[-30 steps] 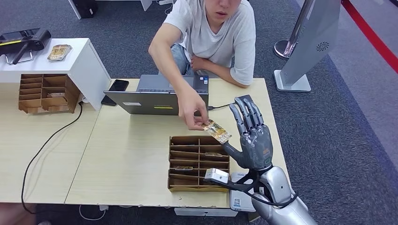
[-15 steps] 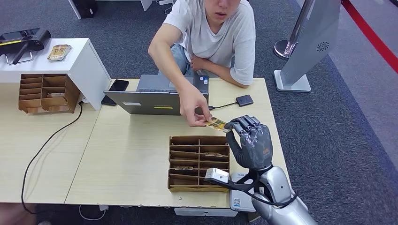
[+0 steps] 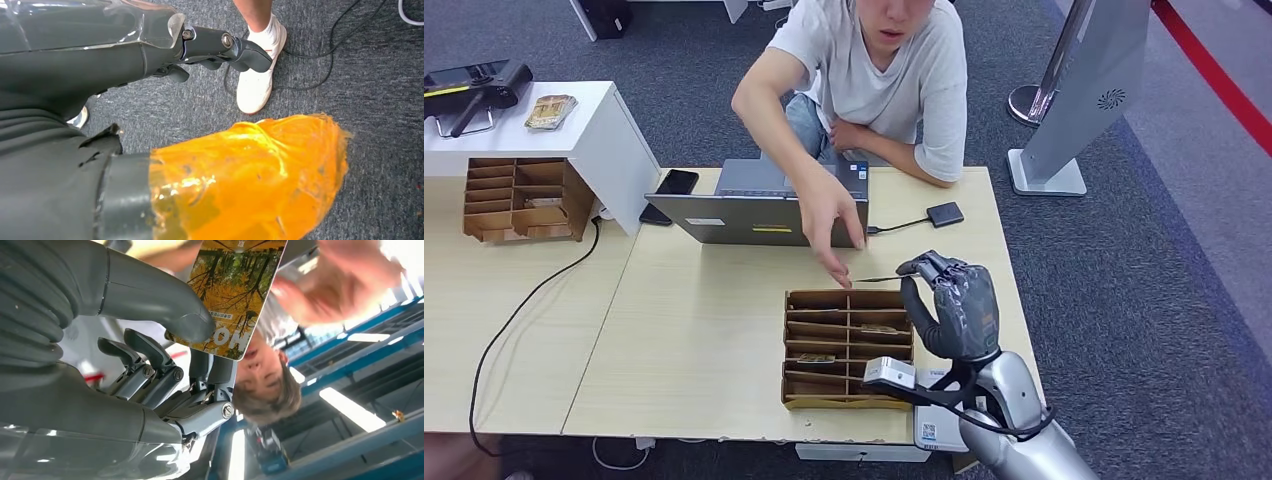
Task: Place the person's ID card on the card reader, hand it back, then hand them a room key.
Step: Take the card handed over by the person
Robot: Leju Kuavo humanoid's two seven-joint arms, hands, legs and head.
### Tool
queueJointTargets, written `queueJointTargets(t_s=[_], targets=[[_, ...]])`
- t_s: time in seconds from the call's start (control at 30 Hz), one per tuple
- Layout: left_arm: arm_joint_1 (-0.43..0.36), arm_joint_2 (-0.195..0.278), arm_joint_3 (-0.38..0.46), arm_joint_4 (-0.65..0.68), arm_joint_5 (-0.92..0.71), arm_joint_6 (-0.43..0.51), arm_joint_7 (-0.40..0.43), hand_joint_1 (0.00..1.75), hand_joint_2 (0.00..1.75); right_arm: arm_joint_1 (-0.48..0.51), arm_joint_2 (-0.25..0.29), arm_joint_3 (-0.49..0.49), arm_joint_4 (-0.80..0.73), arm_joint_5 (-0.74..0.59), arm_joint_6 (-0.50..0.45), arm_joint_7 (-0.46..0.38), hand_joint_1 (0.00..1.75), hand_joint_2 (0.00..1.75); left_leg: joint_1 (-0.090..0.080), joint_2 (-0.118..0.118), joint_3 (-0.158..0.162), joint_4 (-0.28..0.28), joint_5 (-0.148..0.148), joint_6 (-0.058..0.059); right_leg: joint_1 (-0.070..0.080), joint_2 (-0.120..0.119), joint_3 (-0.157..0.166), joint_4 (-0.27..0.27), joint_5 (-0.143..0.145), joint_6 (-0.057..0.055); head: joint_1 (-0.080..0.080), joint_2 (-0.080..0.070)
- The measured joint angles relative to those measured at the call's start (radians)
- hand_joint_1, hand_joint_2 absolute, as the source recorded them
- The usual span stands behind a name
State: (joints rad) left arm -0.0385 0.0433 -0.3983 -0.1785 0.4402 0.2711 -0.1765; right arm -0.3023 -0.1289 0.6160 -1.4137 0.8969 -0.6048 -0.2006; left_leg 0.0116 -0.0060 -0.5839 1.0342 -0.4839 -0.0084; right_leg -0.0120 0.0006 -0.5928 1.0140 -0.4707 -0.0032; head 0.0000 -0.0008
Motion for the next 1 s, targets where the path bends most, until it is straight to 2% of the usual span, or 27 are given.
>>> queueJointTargets(t_s=[0.3, 0.47, 0.73, 0.87, 1.0], targets=[[0.0, 0.0, 0.0, 0.0, 0.023, 0.003, -0.009, 0.0, 0.0, 0.026, -0.009, 0.006, -0.039, -0.307, 0.12, -0.114, 1.75, 1.75, 0.0, 0.0, 0.0, 0.0, 0.0, 0.0, 0.0, 0.0, 0.0, 0.0, 0.0, 0.0, 0.0, 0.0], [0.001, 0.0, 0.0, 0.0, 0.028, 0.004, -0.013, 0.0, 0.0, 0.05, -0.019, 0.002, -0.066, -0.401, 0.175, -0.15, 1.75, 1.75, 0.0, 0.0, 0.0, 0.0, 0.0, 0.0, 0.0, 0.0, 0.0, 0.0, 0.0, 0.0, 0.0, 0.0], [0.001, -0.001, 0.0, 0.0, 0.045, 0.006, -0.025, 0.0, 0.0, 0.14, -0.062, -0.062, -0.138, -0.756, 0.458, -0.252, 1.75, 1.75, 0.0, 0.0, -0.001, 0.0, 0.0, 0.0, 0.0, 0.0, 0.0, 0.0, 0.0, 0.0, 0.0, 0.0], [0.001, -0.002, 0.0, 0.0, 0.052, 0.006, -0.032, 0.0, 0.0, 0.202, -0.099, -0.121, -0.166, -0.859, 0.613, -0.268, 1.75, 1.75, 0.0, 0.0, -0.001, 0.0, -0.001, 0.0, 0.0, 0.0, 0.0, -0.001, 0.0, 0.0, 0.0, 0.0], [0.001, -0.004, 0.0, 0.0, 0.058, 0.006, -0.036, 0.0, 0.0, 0.256, -0.129, -0.179, -0.177, -0.917, 0.719, -0.271, 1.75, 1.75, 0.0, 0.0, -0.001, 0.0, -0.001, 0.001, 0.0, 0.0, 0.0, -0.001, 0.0, 0.0, 0.0, 0.0]])
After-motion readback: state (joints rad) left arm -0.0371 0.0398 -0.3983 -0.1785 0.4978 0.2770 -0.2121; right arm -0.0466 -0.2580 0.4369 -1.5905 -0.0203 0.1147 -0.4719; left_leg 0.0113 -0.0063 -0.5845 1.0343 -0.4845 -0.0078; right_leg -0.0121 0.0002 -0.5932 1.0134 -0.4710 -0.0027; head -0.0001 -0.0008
